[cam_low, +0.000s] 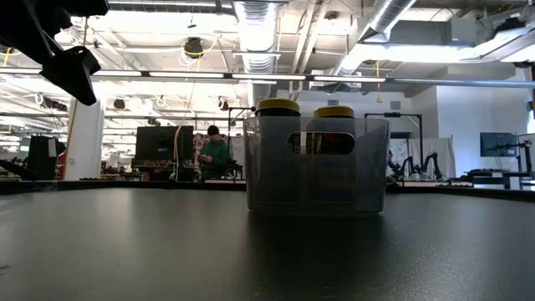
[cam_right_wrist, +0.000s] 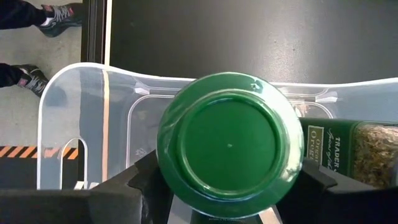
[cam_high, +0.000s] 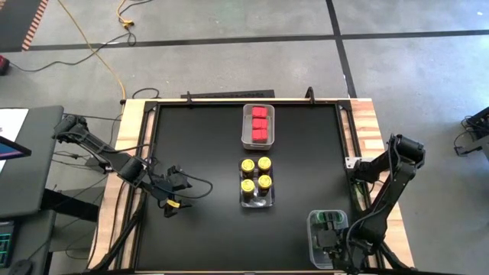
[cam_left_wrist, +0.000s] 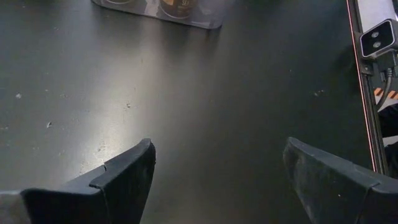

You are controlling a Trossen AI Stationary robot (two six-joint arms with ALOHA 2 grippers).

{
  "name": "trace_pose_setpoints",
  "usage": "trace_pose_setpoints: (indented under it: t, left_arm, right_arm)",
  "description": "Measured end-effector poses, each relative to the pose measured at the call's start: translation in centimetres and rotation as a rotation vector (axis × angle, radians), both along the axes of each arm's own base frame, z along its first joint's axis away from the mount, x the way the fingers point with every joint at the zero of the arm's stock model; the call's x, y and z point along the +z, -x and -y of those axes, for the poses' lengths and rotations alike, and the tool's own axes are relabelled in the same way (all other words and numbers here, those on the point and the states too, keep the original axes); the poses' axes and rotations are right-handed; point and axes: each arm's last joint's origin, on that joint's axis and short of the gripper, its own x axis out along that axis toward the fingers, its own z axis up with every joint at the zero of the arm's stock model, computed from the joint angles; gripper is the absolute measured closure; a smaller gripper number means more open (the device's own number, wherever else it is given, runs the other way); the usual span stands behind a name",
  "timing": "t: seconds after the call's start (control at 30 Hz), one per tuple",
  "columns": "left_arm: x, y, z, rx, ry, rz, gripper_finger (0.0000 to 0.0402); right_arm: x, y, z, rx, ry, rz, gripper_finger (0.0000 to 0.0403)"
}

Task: Sort spices by type
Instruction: Put the green seasoning bottle into the transparent bin

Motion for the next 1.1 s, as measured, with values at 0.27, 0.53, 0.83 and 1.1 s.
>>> trace_pose_setpoints:
  t: [0.27,0.53,0.83,1.1]
  left_arm:
    - [0.00,0.00,0.00,0.000,0.000,0.000,0.0061]
    - [0.00,0.00,0.00,0.000,0.000,0.000,0.0061]
    - [0.00,0.00,0.00,0.000,0.000,0.000,0.0061]
    - [0.00,0.00,0.00,0.000,0.000,0.000,0.0061]
  right_arm:
    - [-0.01,0.03,0.06,0.000,0.006,-0.004,0.0146]
    - [-0.04,0.08,0.15,-0.001,0.016,-0.009,0.0133]
    - [-0.07,0.16,0.28,-0.001,0.030,-0.017,0.0131]
    - [0.77,0.30,0.55,-0.001,0.001,-0.001,0.0131]
